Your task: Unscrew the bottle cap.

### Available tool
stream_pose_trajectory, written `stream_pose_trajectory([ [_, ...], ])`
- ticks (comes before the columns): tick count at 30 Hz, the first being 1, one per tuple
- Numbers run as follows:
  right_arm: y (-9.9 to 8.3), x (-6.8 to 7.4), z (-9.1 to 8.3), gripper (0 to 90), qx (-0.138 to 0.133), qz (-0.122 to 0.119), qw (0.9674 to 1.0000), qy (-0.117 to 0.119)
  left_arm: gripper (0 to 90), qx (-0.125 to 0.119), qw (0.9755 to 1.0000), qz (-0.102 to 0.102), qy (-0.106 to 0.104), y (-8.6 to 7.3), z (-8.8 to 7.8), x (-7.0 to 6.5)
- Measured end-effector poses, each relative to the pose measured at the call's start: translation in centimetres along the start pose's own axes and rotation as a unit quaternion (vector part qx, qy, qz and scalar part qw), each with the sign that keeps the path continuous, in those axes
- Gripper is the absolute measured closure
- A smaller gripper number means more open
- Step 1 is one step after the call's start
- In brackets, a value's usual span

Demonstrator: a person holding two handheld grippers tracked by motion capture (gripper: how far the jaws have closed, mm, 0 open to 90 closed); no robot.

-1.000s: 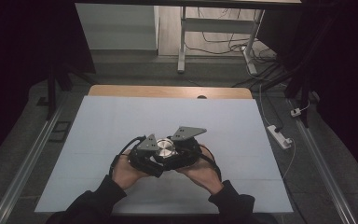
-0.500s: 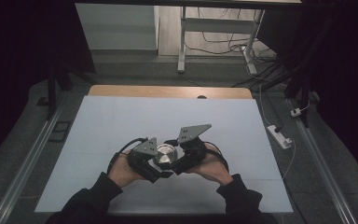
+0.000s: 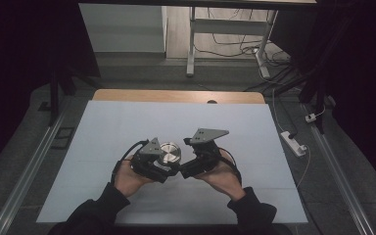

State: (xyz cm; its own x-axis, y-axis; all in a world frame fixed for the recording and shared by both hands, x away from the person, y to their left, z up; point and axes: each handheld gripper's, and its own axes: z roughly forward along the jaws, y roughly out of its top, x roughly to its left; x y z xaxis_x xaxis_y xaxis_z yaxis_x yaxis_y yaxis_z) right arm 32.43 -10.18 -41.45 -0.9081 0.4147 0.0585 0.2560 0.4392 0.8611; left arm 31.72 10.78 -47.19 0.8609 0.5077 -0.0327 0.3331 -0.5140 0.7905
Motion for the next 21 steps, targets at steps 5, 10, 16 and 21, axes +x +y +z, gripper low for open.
stream_pose_trajectory([
  [5, -0.2, 1.5, 1.4, 6.9, 0.007, -0.010, 0.9995, -0.030, 14.9, 0.004, 0.9999, 0.009, 0.007, 0.3, 0.3, -0.7],
  [10, -0.5, 1.8, 1.7, 18.1, 0.007, -0.026, 0.9990, -0.035, 14.9, -0.002, 0.9998, 0.018, -0.008, 0.4, 0.1, -1.0],
  [16, -0.4, 1.1, 0.9, 18.7, 0.003, -0.029, 0.9994, 0.018, 14.9, -0.009, 0.9966, 0.040, -0.071, 0.3, -0.4, -0.4],
  [21, -0.5, 0.1, 0.2, 19.1, -0.005, -0.043, 0.9941, 0.099, 14.9, -0.011, 0.9899, 0.070, -0.123, 0.5, -0.8, -0.5],
])
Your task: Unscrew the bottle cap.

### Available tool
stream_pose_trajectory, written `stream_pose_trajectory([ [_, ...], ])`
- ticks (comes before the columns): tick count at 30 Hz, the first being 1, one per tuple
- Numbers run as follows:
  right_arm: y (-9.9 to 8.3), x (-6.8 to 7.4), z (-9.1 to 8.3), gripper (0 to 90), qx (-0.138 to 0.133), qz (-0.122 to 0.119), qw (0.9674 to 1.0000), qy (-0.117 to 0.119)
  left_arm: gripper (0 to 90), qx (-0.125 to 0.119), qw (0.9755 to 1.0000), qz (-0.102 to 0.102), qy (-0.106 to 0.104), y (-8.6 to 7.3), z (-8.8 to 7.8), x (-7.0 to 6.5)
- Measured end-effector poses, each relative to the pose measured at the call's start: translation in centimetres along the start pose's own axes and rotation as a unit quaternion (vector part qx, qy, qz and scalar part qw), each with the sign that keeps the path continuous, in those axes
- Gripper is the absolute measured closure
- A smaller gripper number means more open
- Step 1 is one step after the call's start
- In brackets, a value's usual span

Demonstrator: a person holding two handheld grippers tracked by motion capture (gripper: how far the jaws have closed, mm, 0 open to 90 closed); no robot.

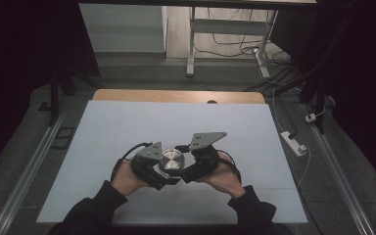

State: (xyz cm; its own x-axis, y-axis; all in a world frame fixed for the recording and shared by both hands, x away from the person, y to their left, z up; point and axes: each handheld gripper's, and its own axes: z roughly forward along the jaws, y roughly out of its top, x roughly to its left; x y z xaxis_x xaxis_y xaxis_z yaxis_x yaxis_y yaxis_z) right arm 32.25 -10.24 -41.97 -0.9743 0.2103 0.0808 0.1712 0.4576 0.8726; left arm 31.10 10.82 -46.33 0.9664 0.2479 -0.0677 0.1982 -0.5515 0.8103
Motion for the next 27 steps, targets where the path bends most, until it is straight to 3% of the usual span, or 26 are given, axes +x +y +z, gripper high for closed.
stream_pose_trajectory([
  [5, -0.5, -0.6, -0.7, 19.2, -0.013, -0.018, 0.9965, 0.080, 14.9, -0.002, 0.9985, 0.029, -0.047, 0.0, 0.1, -0.3],
  [8, -0.6, -0.9, -0.8, 17.4, -0.008, -0.009, 0.9961, 0.088, 14.9, 0.000, 0.9994, 0.023, -0.024, 0.1, 0.2, -0.4],
  [10, -0.3, -0.9, -1.0, 11.8, -0.013, 0.008, 0.9983, 0.056, 14.8, 0.007, 0.9999, 0.006, 0.012, 0.1, 0.2, -0.2],
  [12, 0.2, -0.8, -1.2, 9.7, -0.010, 0.024, 0.9996, 0.008, 14.8, 0.009, 0.9986, -0.016, 0.050, 0.1, 0.2, -0.1],
  [16, 0.6, 0.3, -0.7, 9.3, 0.001, 0.026, 0.9979, -0.060, 14.9, 0.017, 0.9944, -0.035, 0.099, 0.1, 0.4, -0.1],
  [19, 0.7, 1.1, 0.3, 9.5, 0.011, 0.026, 0.9950, -0.096, 14.9, 0.015, 0.9938, -0.035, 0.104, 0.2, 0.5, -0.3],
  [21, 0.7, 1.3, 0.7, 10.6, 0.012, 0.026, 0.9939, -0.107, 14.9, 0.016, 0.9940, -0.029, 0.104, 0.3, 0.6, -0.5],
  [27, 0.4, 1.3, 0.9, 17.8, 0.001, 0.038, 0.9943, -0.099, 14.9, 0.014, 0.9950, -0.020, 0.097, 0.5, 0.6, -0.7],
])
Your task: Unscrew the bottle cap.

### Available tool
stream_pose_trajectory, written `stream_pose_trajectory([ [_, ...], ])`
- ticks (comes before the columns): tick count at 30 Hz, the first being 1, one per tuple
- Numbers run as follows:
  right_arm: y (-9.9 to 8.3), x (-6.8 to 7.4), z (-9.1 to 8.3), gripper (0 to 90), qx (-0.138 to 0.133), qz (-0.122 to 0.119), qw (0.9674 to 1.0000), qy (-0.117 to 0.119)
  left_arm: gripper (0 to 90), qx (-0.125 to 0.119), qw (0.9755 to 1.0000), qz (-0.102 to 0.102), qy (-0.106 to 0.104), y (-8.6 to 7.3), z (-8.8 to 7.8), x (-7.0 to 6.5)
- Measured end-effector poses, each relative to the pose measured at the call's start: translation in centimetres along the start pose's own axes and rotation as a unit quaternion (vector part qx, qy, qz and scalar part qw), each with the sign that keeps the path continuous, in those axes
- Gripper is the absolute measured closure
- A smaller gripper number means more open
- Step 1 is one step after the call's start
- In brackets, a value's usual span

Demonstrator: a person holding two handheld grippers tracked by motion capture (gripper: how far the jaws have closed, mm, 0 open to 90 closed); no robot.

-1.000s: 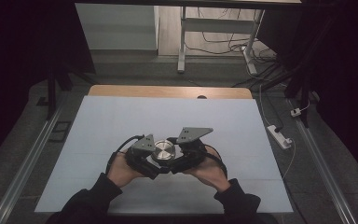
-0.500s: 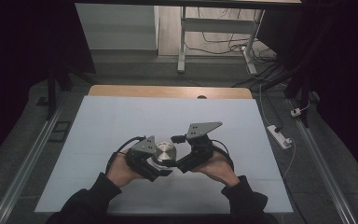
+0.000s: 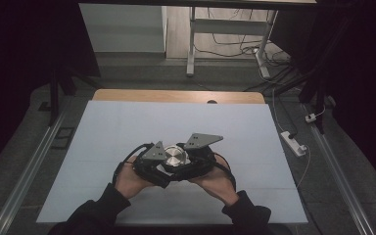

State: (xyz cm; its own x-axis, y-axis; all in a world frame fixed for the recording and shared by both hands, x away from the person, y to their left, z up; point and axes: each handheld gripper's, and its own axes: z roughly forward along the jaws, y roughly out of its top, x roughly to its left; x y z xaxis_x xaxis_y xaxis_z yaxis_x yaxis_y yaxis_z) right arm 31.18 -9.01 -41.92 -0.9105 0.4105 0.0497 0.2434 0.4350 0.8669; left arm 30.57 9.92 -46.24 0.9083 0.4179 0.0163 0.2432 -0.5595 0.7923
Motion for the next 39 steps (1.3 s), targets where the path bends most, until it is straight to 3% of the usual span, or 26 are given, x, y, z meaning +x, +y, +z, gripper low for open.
stream_pose_trajectory([
  [7, -0.2, -0.5, -0.2, 18.2, 0.011, -0.013, 0.9989, 0.044, 14.9, -0.003, 0.9985, 0.017, -0.053, -0.4, 0.0, 0.4],
  [12, -0.2, -0.9, -0.4, 18.3, 0.002, -0.002, 0.9976, 0.069, 14.9, -0.007, 0.9975, 0.019, -0.068, -0.5, 0.0, 0.6],
  [24, 0.3, -1.0, -1.5, 18.3, -0.011, -0.012, 0.9987, 0.049, 14.9, -0.010, 0.9981, 0.008, -0.060, -0.8, 0.0, 1.0],
  [39, 0.0, -1.3, -2.6, 18.2, -0.012, -0.014, 0.9996, 0.021, 14.9, -0.006, 0.9995, -0.014, -0.026, -1.4, -0.4, 2.2],
])
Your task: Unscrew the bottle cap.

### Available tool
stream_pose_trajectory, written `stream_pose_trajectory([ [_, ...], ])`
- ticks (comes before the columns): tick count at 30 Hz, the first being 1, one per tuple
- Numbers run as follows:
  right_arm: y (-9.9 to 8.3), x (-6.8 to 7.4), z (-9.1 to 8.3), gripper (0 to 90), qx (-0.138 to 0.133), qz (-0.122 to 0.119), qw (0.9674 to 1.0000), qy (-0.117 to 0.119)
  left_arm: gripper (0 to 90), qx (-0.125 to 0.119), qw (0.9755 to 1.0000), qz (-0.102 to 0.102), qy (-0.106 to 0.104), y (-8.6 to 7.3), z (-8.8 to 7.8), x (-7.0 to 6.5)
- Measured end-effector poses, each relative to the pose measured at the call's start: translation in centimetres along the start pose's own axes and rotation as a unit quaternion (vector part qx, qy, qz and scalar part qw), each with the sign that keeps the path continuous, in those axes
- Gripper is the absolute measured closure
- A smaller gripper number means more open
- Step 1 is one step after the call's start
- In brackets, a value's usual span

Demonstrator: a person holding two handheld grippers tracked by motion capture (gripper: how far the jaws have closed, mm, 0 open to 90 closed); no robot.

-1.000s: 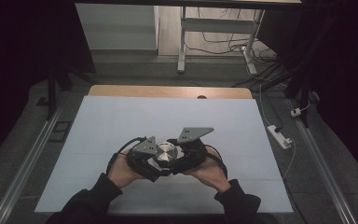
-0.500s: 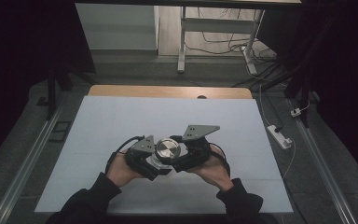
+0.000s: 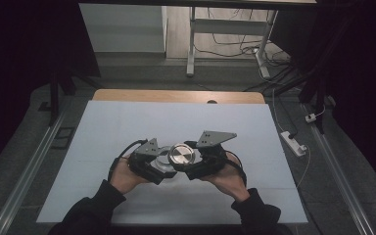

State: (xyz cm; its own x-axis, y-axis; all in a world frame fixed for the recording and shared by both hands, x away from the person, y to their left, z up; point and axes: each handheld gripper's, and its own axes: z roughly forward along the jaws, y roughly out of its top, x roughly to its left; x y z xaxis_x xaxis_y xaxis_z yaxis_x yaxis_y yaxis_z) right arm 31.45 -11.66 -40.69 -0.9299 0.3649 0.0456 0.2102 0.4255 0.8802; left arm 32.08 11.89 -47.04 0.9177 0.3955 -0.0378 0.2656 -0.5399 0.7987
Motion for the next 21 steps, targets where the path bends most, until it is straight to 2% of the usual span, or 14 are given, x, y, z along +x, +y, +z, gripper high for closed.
stream_pose_trajectory([
  [8, -0.2, 0.3, -0.5, 18.2, -0.005, -0.002, 0.9999, -0.011, 14.9, -0.007, 0.9997, -0.017, 0.017, -0.1, -0.4, 0.7],
  [21, -1.1, 0.9, -1.3, 18.2, -0.004, -0.002, 0.9998, -0.018, 14.9, -0.011, 0.9992, -0.025, 0.029, 0.1, -0.3, 1.3],
])
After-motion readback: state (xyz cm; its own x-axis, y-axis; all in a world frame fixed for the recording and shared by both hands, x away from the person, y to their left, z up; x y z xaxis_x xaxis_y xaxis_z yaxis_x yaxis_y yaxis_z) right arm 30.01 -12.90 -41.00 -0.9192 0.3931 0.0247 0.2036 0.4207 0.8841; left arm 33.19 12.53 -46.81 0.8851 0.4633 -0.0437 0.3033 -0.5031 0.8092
